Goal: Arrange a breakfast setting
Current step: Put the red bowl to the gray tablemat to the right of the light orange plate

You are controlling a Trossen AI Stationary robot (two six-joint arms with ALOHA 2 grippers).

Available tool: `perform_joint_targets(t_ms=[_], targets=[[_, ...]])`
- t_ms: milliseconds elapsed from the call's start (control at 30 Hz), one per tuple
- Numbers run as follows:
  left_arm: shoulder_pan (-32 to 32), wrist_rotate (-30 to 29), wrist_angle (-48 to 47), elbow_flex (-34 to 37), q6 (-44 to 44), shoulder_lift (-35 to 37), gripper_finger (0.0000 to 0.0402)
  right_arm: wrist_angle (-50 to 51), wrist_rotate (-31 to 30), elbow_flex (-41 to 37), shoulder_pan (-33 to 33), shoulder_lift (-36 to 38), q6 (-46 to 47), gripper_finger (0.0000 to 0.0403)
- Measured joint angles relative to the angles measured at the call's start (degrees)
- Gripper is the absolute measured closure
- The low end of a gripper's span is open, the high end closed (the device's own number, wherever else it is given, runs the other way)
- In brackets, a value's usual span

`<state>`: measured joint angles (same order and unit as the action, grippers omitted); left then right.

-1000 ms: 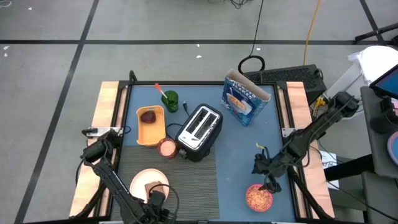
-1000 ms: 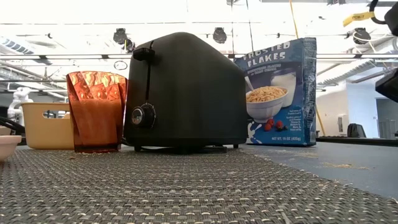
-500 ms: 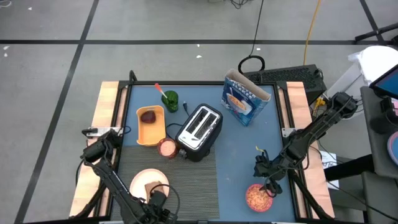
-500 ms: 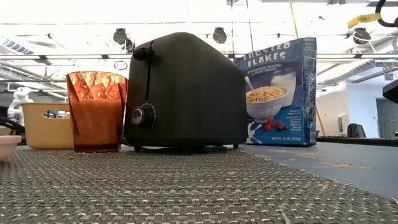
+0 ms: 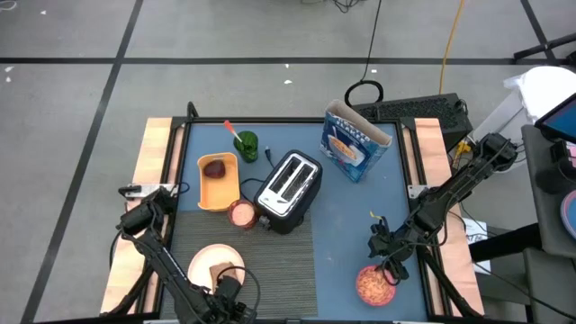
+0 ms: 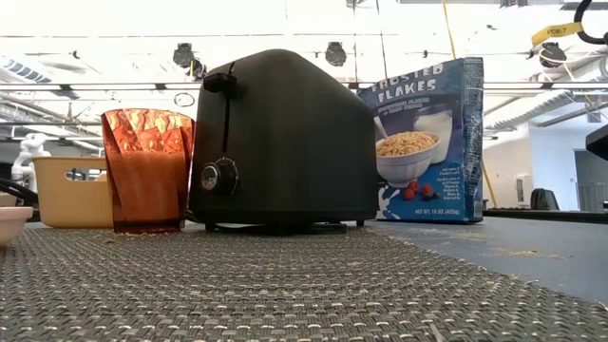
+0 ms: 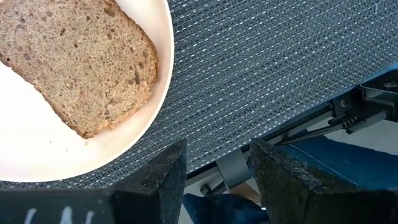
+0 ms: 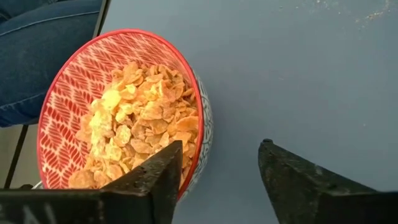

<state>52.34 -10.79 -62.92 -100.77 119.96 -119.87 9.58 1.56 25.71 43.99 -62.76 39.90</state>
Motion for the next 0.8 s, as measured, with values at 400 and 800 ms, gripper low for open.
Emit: perform_joint_targets(t_ms=[400,800], targets=[[-0.02,0.00,0.00,0.00,0.09,0.00,0.0220,0.07,0.13,0.00,0.00,0.00,0.00,0.0263],[-0.02,0.02,0.00,0.00,0.07,0.00,0.0220,0.07,0.20,0.00,0.00,0.00,0.00,0.0309]])
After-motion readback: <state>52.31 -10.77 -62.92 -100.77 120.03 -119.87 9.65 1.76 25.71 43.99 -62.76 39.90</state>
